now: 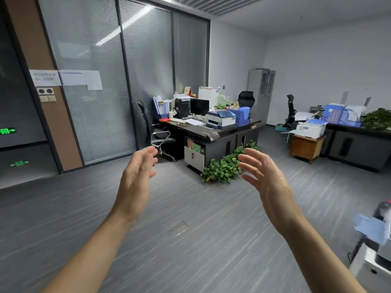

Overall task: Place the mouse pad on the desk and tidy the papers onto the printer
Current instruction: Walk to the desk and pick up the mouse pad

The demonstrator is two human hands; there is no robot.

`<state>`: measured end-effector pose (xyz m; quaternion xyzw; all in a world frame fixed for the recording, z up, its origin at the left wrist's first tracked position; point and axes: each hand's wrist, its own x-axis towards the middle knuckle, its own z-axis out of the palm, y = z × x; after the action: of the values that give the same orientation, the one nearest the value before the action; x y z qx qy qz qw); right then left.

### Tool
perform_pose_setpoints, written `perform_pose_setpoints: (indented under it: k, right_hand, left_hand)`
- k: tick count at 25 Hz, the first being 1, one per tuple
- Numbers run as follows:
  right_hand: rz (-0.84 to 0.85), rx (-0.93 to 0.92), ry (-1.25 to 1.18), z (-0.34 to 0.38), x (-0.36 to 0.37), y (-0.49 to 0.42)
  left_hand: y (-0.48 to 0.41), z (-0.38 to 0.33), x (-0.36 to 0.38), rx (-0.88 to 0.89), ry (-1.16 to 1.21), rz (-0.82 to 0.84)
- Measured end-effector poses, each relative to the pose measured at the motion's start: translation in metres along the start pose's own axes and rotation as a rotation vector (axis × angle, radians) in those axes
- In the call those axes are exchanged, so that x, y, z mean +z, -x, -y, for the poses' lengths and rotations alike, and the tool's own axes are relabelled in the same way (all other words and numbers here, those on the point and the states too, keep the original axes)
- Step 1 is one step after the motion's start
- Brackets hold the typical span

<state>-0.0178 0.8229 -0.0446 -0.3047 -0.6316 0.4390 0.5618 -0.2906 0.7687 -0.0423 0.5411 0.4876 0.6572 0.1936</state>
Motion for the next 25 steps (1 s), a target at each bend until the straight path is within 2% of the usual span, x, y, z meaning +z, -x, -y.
perform_pose_setpoints:
  k: [9, 16, 25]
  right_hand:
    - [-0.006, 0.007, 0.009, -0.132, 0.065, -0.231]
    - [-0.103, -0.008, 0.007, -0.227, 0.123, -0.428]
    - [-0.162, 0.015, -0.054, -0.376, 0.157, -0.657]
  left_hand:
    - [-0.220, 0.154, -0.004, -0.017, 0.053, -0.012]
    - [-0.426, 0.279, -0.014, -0.039, 0.116, 0.046]
    - [-0.647, 0.445, 0.028, -0.095, 0.094, 0.098]
